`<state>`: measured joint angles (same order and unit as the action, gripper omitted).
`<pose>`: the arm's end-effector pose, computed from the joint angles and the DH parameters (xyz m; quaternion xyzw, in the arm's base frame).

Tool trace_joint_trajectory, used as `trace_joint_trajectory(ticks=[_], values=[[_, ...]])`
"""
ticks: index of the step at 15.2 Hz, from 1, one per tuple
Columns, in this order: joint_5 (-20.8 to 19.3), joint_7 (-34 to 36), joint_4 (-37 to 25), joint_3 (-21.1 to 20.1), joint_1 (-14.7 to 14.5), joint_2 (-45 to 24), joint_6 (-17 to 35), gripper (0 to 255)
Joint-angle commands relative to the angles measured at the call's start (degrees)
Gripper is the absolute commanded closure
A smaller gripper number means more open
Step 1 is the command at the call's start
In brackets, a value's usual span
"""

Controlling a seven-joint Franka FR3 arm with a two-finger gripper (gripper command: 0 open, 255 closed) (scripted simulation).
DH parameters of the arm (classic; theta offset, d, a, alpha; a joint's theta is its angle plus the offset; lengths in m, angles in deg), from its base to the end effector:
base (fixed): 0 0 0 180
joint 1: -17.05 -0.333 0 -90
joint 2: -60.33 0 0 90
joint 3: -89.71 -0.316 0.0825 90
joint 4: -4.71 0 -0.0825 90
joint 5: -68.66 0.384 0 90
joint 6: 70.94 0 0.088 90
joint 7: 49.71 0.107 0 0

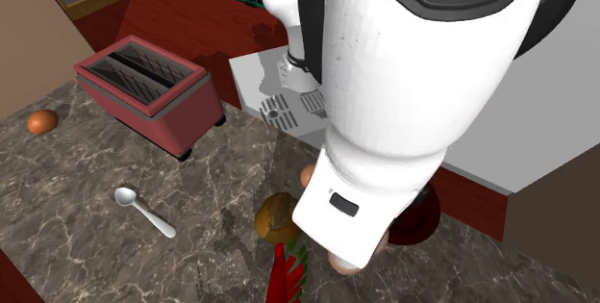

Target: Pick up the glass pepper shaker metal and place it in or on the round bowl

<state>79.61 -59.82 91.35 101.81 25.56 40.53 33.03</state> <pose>0.6283 -0.2008 0.4668 -0.9921 0.1105 0.0018 0.0592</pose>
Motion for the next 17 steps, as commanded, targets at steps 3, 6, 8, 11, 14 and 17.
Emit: trace_joint_trajectory(ticks=[3, 6, 8, 11, 14, 17], values=[[-0.2, 0.4, -2.7, 0.1, 0.1, 0.3, -3.0, 255], [-0.2, 0.6, -5.0, 0.1, 0.3, 0.3, -5.3, 255], [-0.3, 0.8, -6.6, 0.2, 0.4, 0.3, -6.8, 255], [-0.3, 1.1, -9.3, 0.2, 0.5, 0.0, -9.2, 255], [-0.2, 1.3, -12.2, 0.2, 0.7, -0.4, -11.8, 255], [-0.1, 1.6, -15.5, 0.2, 1.0, -1.0, -14.4, 255]])
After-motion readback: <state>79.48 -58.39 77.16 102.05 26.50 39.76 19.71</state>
